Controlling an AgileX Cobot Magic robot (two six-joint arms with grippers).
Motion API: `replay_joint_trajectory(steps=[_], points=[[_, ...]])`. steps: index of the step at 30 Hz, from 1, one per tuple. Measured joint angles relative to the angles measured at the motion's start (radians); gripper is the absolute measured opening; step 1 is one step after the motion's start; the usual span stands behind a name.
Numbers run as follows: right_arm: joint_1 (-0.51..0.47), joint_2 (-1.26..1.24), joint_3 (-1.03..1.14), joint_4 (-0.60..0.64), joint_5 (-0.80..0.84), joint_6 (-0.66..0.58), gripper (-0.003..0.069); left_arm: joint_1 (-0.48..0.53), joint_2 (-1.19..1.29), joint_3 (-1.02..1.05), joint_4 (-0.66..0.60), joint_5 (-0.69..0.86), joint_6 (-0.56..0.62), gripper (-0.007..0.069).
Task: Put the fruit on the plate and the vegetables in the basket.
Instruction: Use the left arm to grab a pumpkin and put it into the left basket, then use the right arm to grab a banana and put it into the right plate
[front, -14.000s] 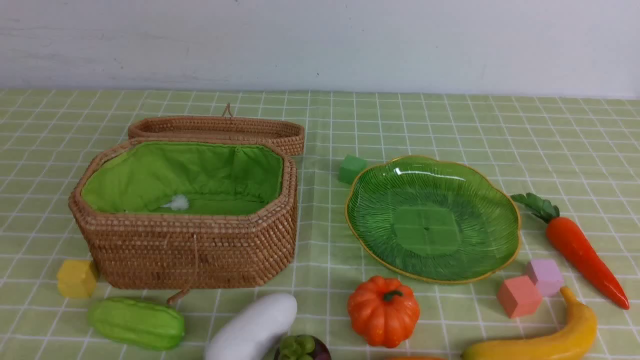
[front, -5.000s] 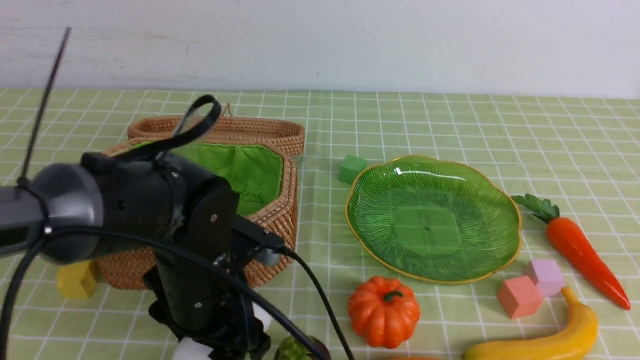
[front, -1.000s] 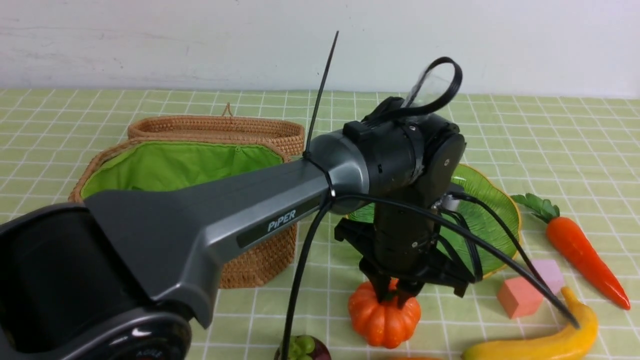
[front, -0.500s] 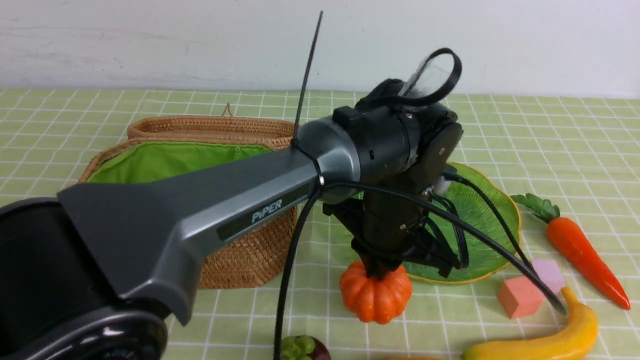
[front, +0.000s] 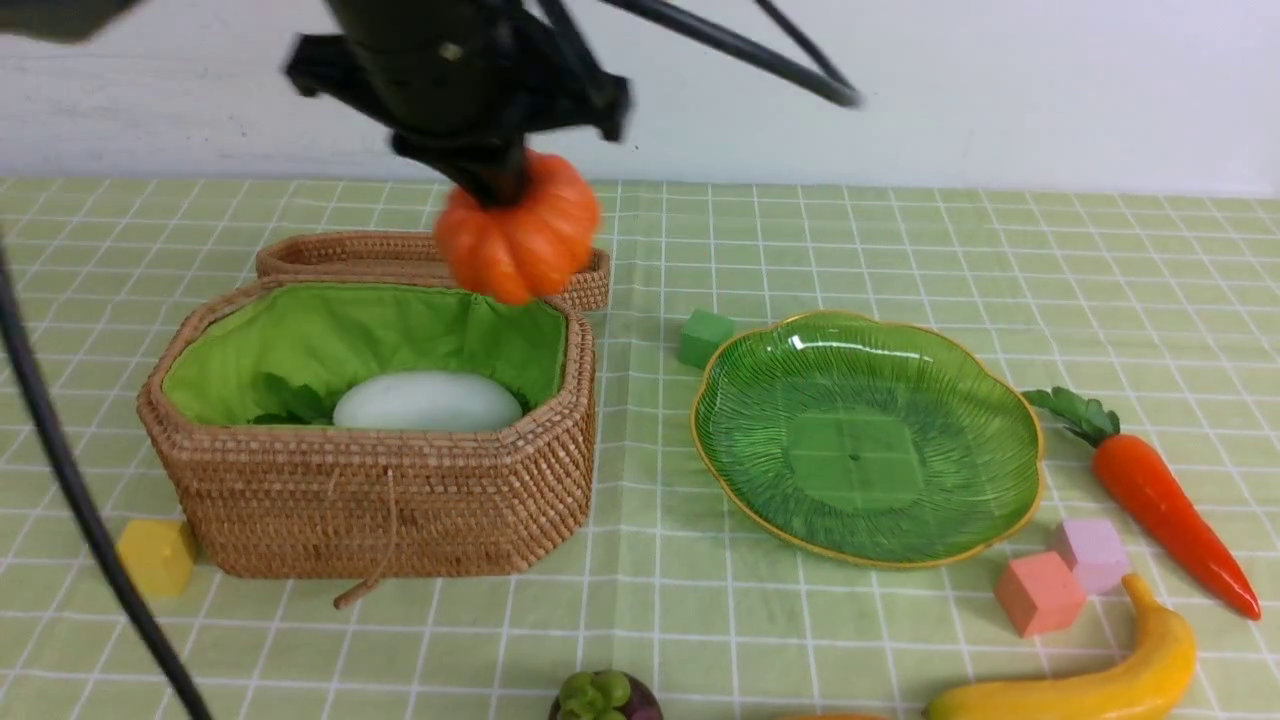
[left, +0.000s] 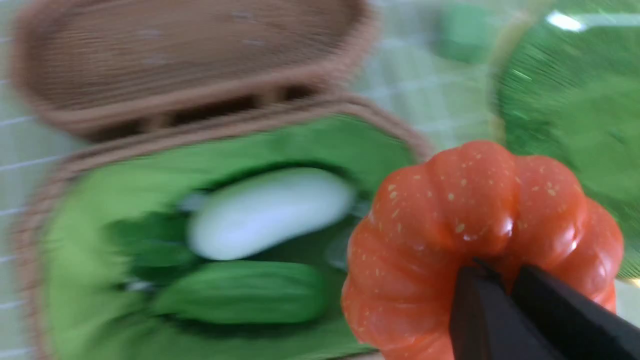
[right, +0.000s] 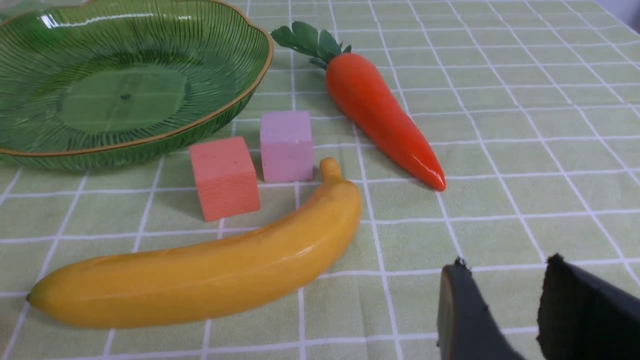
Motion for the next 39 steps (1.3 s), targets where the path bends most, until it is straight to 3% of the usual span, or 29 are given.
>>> replay_joint_trajectory(steps=[7, 14, 19, 22, 33, 39], points=[[0.0, 0.0, 0.0, 0.0, 0.0, 0.0, 0.0241, 0.165, 0.042, 0.079, -0.019, 0.0, 0.0, 0.0039], [0.0, 0.0, 0.0, 0.0, 0.0, 0.0, 0.0241, 0.178, 0.152, 0.136, 0.005, -0.034, -0.01, 0.0042], [0.0, 0.0, 0.0, 0.0, 0.0, 0.0, 0.0241, 0.178, 0.222, 0.14, 0.008, -0.032, -0.023, 0.009], [0.0, 0.0, 0.0, 0.0, 0.0, 0.0, 0.0241, 0.178, 0.227, 0.14, 0.009, -0.026, -0.023, 0.0143], [0.0, 0.0, 0.0, 0.0, 0.0, 0.0, 0.0241, 0.178, 0.202, 0.141, -0.001, -0.007, -0.03, 0.0514], [0.0, 0.0, 0.0, 0.0, 0.0, 0.0, 0.0241, 0.177, 0.08, 0.141, -0.05, -0.002, -0.067, 0.0586]])
